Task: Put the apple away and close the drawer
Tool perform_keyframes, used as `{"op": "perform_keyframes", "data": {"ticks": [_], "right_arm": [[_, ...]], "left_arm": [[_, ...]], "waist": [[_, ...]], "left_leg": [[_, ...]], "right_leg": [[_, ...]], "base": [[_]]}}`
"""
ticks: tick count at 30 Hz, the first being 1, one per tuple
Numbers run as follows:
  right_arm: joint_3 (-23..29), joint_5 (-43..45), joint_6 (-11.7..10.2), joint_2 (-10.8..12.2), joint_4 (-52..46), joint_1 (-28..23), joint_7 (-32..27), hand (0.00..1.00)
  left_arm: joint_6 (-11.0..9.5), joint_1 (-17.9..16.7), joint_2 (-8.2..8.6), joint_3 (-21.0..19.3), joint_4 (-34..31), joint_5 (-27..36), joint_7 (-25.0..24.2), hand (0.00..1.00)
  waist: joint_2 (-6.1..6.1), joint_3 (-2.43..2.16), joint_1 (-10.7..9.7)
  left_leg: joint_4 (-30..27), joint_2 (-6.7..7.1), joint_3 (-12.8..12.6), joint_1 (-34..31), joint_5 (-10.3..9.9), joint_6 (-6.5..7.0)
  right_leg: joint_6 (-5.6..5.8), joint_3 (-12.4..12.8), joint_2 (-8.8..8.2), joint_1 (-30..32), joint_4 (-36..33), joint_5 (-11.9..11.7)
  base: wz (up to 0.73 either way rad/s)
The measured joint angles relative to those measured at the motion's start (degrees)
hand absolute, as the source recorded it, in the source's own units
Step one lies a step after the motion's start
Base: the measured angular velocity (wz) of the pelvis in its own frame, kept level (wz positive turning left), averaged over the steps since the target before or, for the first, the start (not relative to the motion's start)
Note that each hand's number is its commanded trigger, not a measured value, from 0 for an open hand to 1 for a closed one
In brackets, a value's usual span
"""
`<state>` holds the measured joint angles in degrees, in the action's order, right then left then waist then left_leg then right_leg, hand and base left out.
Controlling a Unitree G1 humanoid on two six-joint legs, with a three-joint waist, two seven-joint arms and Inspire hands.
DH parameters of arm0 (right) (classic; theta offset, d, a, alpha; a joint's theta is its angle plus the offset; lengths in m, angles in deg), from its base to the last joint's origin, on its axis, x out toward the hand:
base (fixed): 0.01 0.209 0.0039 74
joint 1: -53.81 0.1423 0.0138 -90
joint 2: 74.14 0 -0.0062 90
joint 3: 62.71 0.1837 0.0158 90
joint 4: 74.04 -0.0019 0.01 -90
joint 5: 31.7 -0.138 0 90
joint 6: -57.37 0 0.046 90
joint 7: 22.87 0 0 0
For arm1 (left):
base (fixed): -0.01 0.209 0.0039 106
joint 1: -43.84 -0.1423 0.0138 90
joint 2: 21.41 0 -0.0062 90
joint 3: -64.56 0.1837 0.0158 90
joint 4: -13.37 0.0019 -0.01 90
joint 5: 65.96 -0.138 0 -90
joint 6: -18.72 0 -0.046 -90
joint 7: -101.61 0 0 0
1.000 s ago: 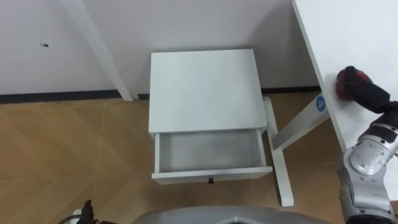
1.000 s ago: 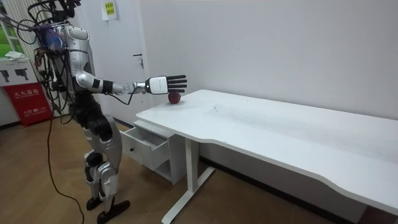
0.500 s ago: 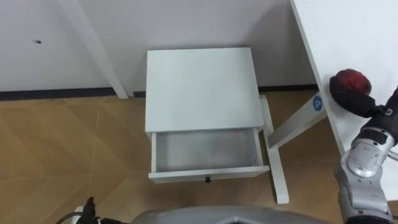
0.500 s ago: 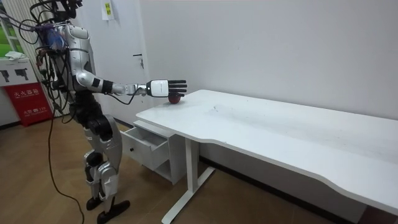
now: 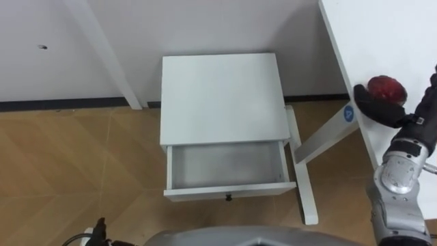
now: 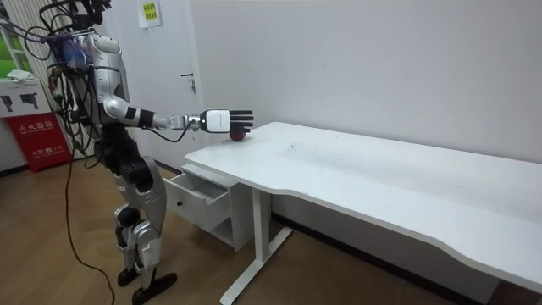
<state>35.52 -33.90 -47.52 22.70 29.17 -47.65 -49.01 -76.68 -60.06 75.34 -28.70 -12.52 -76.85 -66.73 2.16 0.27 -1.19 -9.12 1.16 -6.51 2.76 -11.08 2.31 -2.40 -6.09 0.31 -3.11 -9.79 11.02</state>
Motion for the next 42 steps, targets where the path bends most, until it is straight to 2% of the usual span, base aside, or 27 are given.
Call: {"op": "perform_keyframes", "data": {"ticks": [5,7,14,15,16,17,24,34,42], "right_arm": [[-0.36,0.03,0.24,0.01,3.19,0.11,3.11,0.00],[-0.37,0.04,1.23,0.01,4.17,0.09,4.15,0.00],[-0.31,0.10,1.24,0.01,4.21,0.11,5.71,0.00],[-0.30,0.12,1.29,0.01,4.21,0.11,5.76,0.14],[-0.30,0.12,1.43,0.01,4.21,0.11,5.80,0.53],[-0.30,0.16,1.60,0.01,4.21,0.11,5.81,1.00],[0.42,0.45,2.00,-0.07,4.21,0.11,5.16,1.00],[0.46,0.39,2.57,-0.34,4.36,0.24,4.27,1.00],[0.28,0.40,2.55,-0.33,4.34,0.27,4.00,1.00]], "left_arm": [[0.14,-0.08,0.11,-0.03,-0.04,0.04,0.00,0.00],[0.28,-0.11,0.35,-0.09,-0.08,0.01,-0.04,0.00],[0.31,-0.12,0.63,-0.48,-0.64,-0.05,-0.10,0.00],[0.37,-0.15,0.64,-0.65,-0.95,-0.06,-0.10,0.00],[0.39,-0.17,0.66,-0.97,-1.27,-0.05,-0.10,0.00],[0.39,-0.17,0.66,-1.04,-1.35,-0.03,-0.10,0.00],[0.51,-0.37,0.67,-1.01,-2.20,0.01,-0.09,0.00],[1.24,-0.17,0.89,-1.02,-2.26,0.13,-1.26,0.00],[1.28,-0.17,0.91,-1.03,-2.26,0.13,-2.29,0.00]], "waist": [[-0.11,0.06,0.01],[-0.14,0.07,0.00],[0.08,0.02,-0.27],[0.16,-0.01,-0.28],[0.24,-0.04,-0.21],[0.27,-0.07,-0.18],[0.69,-0.31,-0.23],[0.12,-0.15,-0.13],[0.10,-0.23,-0.08]], "left_leg": [[0.00,-0.01,0.02,0.06,0.00,0.00],[-0.02,-0.01,0.06,0.05,0.00,0.00],[-0.13,-0.06,-0.01,0.01,0.00,0.00],[-0.13,-0.06,-0.01,0.01,0.00,0.00],[-0.13,-0.06,-0.01,0.02,0.00,0.00],[-0.13,-0.06,0.00,0.03,0.00,0.00],[-0.10,-0.08,-0.02,0.24,0.00,0.00],[-0.09,-0.16,-0.12,0.96,0.00,0.00],[-0.08,-0.17,-0.13,1.01,0.00,0.00]], "right_leg": [[-0.01,-0.04,-0.02,-0.07,-0.01,-0.01],[-0.01,-0.07,-0.03,-0.04,-0.06,-0.02],[-0.05,-0.38,-0.06,-0.10,-0.01,-0.05],[-0.05,-0.38,-0.06,-0.10,0.01,-0.05],[-0.05,-0.35,-0.05,-0.11,0.03,-0.05],[-0.05,-0.33,-0.05,-0.11,0.05,-0.05],[-0.05,-0.17,-0.04,-0.20,0.10,-0.06],[-0.12,-0.10,0.03,-0.88,0.04,-0.10],[-0.12,-0.04,0.06,-0.92,0.07,-0.10]], "base": [[0.00],[0.00],[0.00],[0.00],[0.00],[0.00],[-0.01],[0.00],[0.00]]}}
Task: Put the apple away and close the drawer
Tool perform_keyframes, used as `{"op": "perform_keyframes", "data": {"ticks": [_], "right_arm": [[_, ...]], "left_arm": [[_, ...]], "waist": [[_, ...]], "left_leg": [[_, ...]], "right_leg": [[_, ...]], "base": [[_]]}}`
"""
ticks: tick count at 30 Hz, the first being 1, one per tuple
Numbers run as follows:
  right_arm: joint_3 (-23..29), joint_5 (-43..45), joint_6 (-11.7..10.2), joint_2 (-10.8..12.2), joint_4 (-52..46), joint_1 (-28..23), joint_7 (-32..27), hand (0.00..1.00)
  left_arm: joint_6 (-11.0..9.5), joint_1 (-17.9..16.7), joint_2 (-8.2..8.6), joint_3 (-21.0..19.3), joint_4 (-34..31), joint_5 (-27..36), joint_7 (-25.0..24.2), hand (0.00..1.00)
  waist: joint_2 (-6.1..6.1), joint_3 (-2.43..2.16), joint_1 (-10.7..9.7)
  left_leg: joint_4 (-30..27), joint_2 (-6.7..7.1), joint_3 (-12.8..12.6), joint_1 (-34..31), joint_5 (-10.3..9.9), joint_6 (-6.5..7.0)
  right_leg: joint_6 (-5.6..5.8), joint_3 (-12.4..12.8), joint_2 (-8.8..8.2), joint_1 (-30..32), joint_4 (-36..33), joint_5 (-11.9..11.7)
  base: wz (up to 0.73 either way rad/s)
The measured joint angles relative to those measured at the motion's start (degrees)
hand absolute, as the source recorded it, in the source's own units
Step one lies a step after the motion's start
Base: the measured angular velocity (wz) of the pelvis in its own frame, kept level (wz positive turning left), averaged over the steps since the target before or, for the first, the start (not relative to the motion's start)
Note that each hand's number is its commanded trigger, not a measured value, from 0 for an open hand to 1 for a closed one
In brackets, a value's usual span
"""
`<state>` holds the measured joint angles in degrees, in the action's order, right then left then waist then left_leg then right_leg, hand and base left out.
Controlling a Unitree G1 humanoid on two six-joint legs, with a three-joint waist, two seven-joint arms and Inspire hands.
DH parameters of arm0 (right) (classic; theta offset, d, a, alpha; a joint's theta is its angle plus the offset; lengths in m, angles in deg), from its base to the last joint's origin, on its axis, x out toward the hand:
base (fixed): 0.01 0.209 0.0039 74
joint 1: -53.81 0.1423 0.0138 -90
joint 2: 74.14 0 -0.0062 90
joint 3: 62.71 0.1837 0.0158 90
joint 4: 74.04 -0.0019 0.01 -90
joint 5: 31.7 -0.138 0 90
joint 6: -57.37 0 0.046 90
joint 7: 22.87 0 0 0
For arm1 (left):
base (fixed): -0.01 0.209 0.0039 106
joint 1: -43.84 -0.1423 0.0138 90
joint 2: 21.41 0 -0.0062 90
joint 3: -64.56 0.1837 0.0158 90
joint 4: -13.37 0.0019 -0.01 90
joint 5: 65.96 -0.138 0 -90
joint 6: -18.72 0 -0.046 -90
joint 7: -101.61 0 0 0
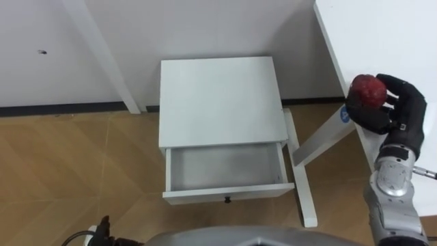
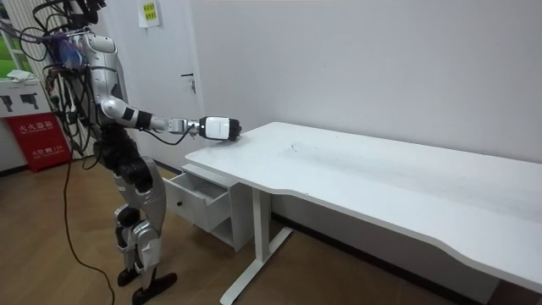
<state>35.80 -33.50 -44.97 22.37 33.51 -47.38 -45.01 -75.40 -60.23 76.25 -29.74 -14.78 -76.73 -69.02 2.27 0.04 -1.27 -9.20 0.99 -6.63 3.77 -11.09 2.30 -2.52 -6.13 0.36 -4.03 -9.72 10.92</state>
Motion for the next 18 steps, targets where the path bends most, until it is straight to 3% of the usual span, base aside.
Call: {"op": "perform_keyframes", "data": {"ticks": [10,18], "right_arm": [[-0.95,-0.30,1.85,-0.08,-0.36,0.64,1.08,1.00],[-1.17,2.67,1.85,-0.08,-0.02,0.53,3.98,1.00]], "left_arm": [[1.42,-0.47,-0.04,0.16,-0.01,-1.27,0.41,0.00],[1.67,0.27,-0.05,0.29,-0.02,-2.47,0.48,0.00]], "waist": [[0.16,-0.07,0.04],[0.49,-0.26,-0.05]], "left_leg": [[0.04,-0.13,0.00,-0.33,-0.04,0.01],[-0.02,-0.14,-0.19,-0.42,-0.04,0.01]], "right_leg": [[-0.08,-0.36,0.05,0.04,0.03,-0.07],[-0.08,-0.38,0.10,0.14,0.06,-0.07]], "base": [[0.00],[0.00]]}}
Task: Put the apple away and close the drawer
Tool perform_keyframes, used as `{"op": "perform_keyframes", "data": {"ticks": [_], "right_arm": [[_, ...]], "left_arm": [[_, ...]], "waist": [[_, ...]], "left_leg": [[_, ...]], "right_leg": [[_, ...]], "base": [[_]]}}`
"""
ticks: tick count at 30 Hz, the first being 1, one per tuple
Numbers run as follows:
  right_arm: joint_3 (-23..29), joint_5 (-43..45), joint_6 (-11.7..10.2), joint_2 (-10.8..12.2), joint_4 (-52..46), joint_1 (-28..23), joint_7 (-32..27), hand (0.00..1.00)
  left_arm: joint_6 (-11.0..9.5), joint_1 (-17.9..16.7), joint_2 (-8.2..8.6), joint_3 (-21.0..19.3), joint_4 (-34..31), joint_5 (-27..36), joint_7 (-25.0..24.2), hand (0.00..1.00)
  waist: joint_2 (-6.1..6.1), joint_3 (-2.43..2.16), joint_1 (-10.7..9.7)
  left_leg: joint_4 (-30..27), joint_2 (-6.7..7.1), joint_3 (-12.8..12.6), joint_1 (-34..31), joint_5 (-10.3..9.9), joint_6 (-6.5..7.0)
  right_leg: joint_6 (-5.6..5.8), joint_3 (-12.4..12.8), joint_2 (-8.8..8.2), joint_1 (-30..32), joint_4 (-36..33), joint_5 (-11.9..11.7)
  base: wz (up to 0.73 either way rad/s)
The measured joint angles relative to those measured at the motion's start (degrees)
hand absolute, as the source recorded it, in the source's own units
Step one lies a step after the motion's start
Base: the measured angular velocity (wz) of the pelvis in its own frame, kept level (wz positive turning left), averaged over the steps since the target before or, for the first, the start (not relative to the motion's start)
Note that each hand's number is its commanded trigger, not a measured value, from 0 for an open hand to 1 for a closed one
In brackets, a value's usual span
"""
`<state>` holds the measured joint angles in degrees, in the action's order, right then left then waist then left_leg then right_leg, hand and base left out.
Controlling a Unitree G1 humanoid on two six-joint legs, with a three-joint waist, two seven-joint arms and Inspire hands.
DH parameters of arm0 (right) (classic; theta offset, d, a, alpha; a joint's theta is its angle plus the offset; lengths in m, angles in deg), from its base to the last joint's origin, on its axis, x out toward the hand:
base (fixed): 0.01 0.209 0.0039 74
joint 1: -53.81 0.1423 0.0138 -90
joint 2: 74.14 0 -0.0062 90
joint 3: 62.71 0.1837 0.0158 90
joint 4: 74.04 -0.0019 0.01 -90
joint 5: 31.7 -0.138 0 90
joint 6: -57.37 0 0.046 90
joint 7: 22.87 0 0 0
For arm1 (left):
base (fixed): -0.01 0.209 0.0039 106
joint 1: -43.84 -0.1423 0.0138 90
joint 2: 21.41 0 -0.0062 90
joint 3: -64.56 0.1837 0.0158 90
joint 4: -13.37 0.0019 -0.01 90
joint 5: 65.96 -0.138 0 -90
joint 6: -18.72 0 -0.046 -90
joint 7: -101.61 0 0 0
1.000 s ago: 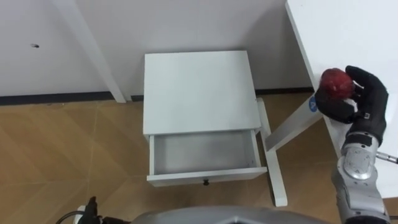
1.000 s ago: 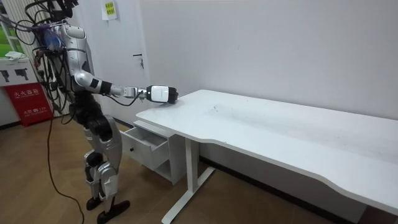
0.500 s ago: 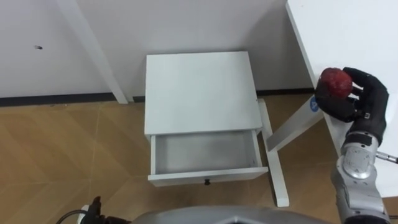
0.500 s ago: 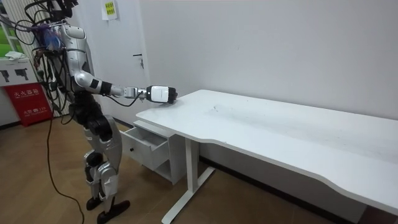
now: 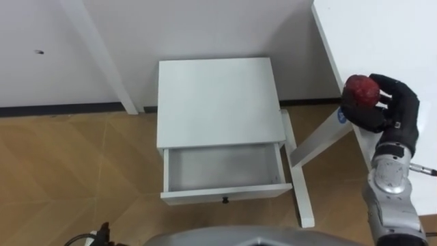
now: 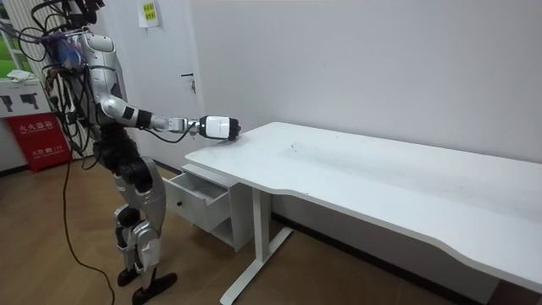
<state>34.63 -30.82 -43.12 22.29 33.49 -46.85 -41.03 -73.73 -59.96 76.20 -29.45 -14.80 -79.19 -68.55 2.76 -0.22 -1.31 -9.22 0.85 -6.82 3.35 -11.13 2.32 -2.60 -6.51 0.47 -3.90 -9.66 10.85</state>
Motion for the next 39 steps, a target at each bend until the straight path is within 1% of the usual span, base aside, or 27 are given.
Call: {"op": "perform_keyframes", "data": {"ticks": [7,12,14,15,17,19,22,24,26,29,32,34,36,39], "right_arm": [[-0.17,2.88,0.14,-0.10,-0.37,0.02,3.17,1.00],[-1.75,4.47,0.56,-0.07,-0.81,0.04,3.89,1.00],[-3.10,4.49,0.46,-0.12,-0.81,0.04,5.07,1.00],[-4.75,4.43,0.67,-0.36,-0.76,0.01,6.68,1.00],[-8.57,4.49,1.96,-0.18,-0.62,-0.10,9.67,1.00],[-13.98,5.14,3.16,0.03,-0.24,-0.45,14.22,1.00],[-17.04,6.57,3.17,0.09,-0.25,-0.72,18.41,1.00],[-17.46,6.59,3.14,0.09,-0.26,-0.57,20.02,1.00],[-17.48,6.56,3.14,0.03,-0.28,-0.44,20.92,1.00],[-17.49,6.94,3.16,0.02,-0.40,-0.24,22.41,1.00],[-17.64,8.31,3.17,0.04,-0.52,0.38,24.01,1.00],[-18.64,8.26,3.91,-0.27,-2.26,0.44,25.31,1.00],[-19.45,8.24,4.00,-0.33,-3.48,0.46,26.11,1.00],[-19.81,8.18,4.01,-0.31,-3.90,0.47,27.57,1.00]], "left_arm": [[0.00,0.74,0.00,0.01,-0.54,-0.21,0.23,0.00],[0.00,0.97,-0.06,0.37,-0.48,-0.91,1.13,0.00],[-0.01,1.08,-0.07,0.95,-0.46,-0.90,1.15,0.00],[-0.01,1.25,-0.07,0.98,-0.45,-0.90,1.15,0.00],[-0.09,1.67,-0.06,1.18,-0.38,-0.90,1.15,0.00],[-0.25,2.11,0.03,2.31,-0.15,-0.89,1.11,0.00],[-1.08,2.32,0.11,2.42,-0.18,-0.85,0.89,0.00],[-1.41,2.37,-0.07,2.42,-0.23,-0.85,0.75,0.00],[-1.61,2.45,0.15,2.47,-0.24,-0.78,0.63,0.00],[-1.61,2.27,0.37,2.49,-0.24,-0.79,-0.15,0.00],[-1.61,2.65,0.23,2.49,-0.26,-0.81,-0.93,0.00],[-1.61,3.19,-0.10,2.51,-0.26,-0.89,-1.77,0.00],[-1.61,3.51,-0.09,2.56,-0.26,-0.91,-1.99,0.00],[-1.74,4.06,-0.05,2.58,-0.28,-0.91,-2.09,0.00]], "waist": [[0.11,-0.02,0.01],[0.42,-0.05,0.04],[0.41,-0.05,0.06],[0.40,-0.05,0.15],[0.21,-0.04,0.41],[-0.33,0.01,1.35],[-1.14,-0.13,2.31],[-1.11,-0.14,3.01],[-1.01,-0.11,3.35],[-0.74,0.06,3.36],[-0.42,0.37,3.60],[-0.33,0.60,3.81],[-0.41,0.66,3.94],[-0.42,0.66,4.95]], "left_leg": [[0.00,-0.12,-0.33,0.20,0.00,0.00],[-0.12,-0.18,-0.33,0.01,-0.01,-0.01],[-0.27,-0.19,-0.28,-0.28,-0.01,-0.02],[-0.33,-0.20,-0.20,-0.46,-0.01,-0.02],[-0.44,-0.20,-0.01,-0.98,-0.01,-0.02],[-0.53,-0.12,0.58,-1.66,0.00,-0.01],[-0.40,0.04,1.06,-1.75,0.02,0.02],[-0.41,0.04,1.47,-1.75,0.02,0.02],[-0.43,0.05,1.96,-1.74,0.03,0.02],[-0.42,0.07,2.25,-1.75,0.03,0.01],[-0.45,0.06,2.22,-1.80,0.03,0.01],[-0.46,0.07,2.11,-1.98,0.03,0.01],[-0.43,0.09,2.11,-2.07,0.03,0.02],[-0.42,0.10,2.14,-2.14,0.03,0.02]], "right_leg": [[-0.08,0.22,0.10,-0.08,-0.09,-0.05],[-0.16,0.17,0.15,0.02,-0.05,-0.17],[-0.14,0.03,0.15,0.14,0.00,-0.24],[-0.16,-0.05,0.16,0.23,0.00,-0.29],[-0.17,-0.15,0.15,0.69,-0.13,-0.36],[-0.11,-0.62,0.05,1.12,-0.07,-0.52],[-0.04,-1.29,-0.17,1.05,0.05,-0.53],[-0.04,-1.51,-0.17,0.94,0.09,-0.53],[-0.04,-1.62,-0.16,0.92,0.11,-0.53],[-0.04,-1.62,-0.14,0.88,0.11,-0.53],[-0.04,-1.56,-0.14,0.88,0.11,-0.53],[-0.04,-1.48,-0.15,0.98,0.11,-0.53],[-0.04,-1.48,-0.15,1.05,0.12,-0.53],[-0.04,-1.57,-0.15,1.09,0.16,-0.53]], "base": [[-0.01],[0.00],[0.02],[0.06],[0.05],[0.09],[0.11],[0.14],[0.11],[0.03],[-0.01],[-0.04],[0.00],[0.00]]}}
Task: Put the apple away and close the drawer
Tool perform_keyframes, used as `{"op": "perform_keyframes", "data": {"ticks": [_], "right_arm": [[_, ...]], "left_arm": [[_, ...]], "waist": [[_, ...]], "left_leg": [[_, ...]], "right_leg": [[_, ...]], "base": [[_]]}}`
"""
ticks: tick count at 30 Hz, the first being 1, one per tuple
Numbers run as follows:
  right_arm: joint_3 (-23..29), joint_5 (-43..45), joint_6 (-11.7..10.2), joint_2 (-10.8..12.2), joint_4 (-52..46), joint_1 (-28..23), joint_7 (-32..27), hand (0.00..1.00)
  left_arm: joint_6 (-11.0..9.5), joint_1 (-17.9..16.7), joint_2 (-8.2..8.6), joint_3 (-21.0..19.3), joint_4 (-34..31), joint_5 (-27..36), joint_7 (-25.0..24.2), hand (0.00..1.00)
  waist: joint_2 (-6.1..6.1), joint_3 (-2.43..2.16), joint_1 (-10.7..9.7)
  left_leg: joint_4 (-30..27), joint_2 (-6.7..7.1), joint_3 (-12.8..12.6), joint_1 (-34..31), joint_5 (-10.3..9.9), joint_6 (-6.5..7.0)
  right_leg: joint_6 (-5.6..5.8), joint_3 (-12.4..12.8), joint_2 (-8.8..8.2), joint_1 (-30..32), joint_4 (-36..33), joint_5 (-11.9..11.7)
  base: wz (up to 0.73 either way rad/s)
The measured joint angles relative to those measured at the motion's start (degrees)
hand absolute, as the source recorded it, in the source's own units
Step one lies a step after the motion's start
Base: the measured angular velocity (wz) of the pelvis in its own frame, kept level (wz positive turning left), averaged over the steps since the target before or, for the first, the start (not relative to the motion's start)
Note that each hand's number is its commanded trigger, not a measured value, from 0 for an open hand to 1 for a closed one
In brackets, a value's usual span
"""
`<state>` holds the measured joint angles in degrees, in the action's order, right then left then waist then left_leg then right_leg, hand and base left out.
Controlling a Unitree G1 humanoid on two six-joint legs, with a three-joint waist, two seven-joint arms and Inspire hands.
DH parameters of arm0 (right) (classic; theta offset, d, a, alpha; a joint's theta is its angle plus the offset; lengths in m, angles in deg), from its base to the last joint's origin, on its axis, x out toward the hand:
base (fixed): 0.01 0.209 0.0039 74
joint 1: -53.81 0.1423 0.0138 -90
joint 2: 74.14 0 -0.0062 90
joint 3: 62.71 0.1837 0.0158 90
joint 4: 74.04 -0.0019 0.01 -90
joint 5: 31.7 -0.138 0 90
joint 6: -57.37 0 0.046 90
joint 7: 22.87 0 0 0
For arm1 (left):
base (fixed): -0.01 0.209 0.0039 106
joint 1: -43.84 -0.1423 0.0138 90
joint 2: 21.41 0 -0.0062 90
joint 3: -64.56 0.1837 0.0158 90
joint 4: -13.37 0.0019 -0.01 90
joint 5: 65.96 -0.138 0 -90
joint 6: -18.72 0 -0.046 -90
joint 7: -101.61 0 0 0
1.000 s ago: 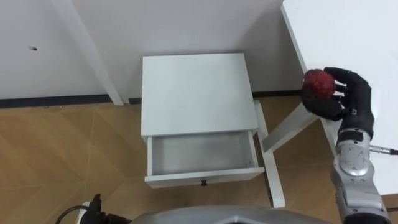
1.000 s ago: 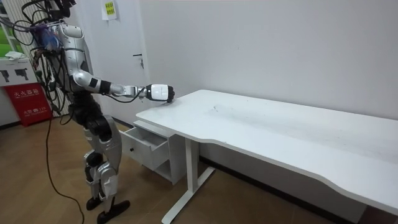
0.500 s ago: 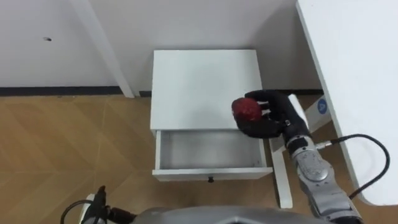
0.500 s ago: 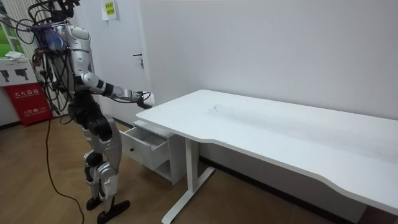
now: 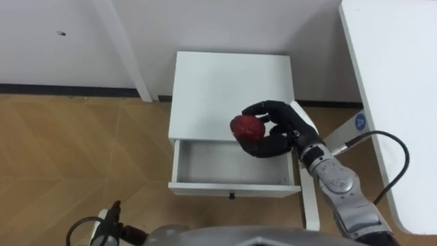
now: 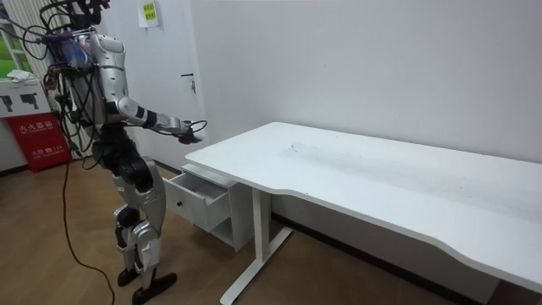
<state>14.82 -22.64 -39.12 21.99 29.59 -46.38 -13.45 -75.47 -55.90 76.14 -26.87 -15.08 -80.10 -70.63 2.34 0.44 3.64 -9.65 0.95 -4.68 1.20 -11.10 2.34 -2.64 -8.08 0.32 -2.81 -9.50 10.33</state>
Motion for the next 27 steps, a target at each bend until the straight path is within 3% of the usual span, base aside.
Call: {"op": "perform_keyframes", "data": {"ticks": [1,2,3,10,27], "right_arm": [[-0.13,0.00,0.00,0.00,-0.02,0.01,0.10,0.75],[-0.23,0.00,0.00,0.00,-0.02,0.00,0.12,0.15],[-0.40,0.00,0.01,0.00,-0.01,0.00,0.18,0.00],[-0.46,0.59,0.15,-0.02,0.01,-0.05,1.37,0.00],[-0.47,0.54,0.34,0.00,0.30,-0.07,2.00,0.00]], "left_arm": [[-0.01,0.02,0.01,-0.01,-0.08,0.04,-0.01,0.00],[-0.01,0.01,0.02,-0.01,-0.12,0.04,-0.01,0.00],[-0.01,0.01,0.02,-0.01,-0.15,0.04,-0.01,0.00],[-0.02,0.19,0.07,-0.18,-0.74,0.07,-0.64,0.00],[-0.04,0.10,0.07,-0.17,-0.91,1.10,-0.72,0.00]], "waist": [[-0.02,0.00,0.17],[-0.04,0.00,0.30],[-0.07,0.00,0.55],[0.09,-0.41,1.12],[0.18,-0.34,1.12]], "left_leg": [[-0.02,0.01,0.02,-0.02,0.00,0.00],[-0.02,0.01,0.02,-0.04,0.00,0.00],[-0.02,0.02,0.02,-0.06,0.00,0.00],[-0.04,0.12,0.11,0.05,0.01,0.00],[-0.04,0.13,0.12,0.25,0.02,0.01]], "right_leg": [[0.00,-0.02,-0.01,0.00,0.03,0.00],[0.00,-0.04,-0.01,0.00,0.04,0.00],[0.00,-0.06,-0.01,0.02,0.07,0.00],[0.00,-0.02,-0.08,-0.15,0.72,-0.01],[0.00,0.03,-0.09,-0.38,0.67,-0.01]], "base": [[0.03],[0.00],[0.00],[0.00],[0.00]]}}
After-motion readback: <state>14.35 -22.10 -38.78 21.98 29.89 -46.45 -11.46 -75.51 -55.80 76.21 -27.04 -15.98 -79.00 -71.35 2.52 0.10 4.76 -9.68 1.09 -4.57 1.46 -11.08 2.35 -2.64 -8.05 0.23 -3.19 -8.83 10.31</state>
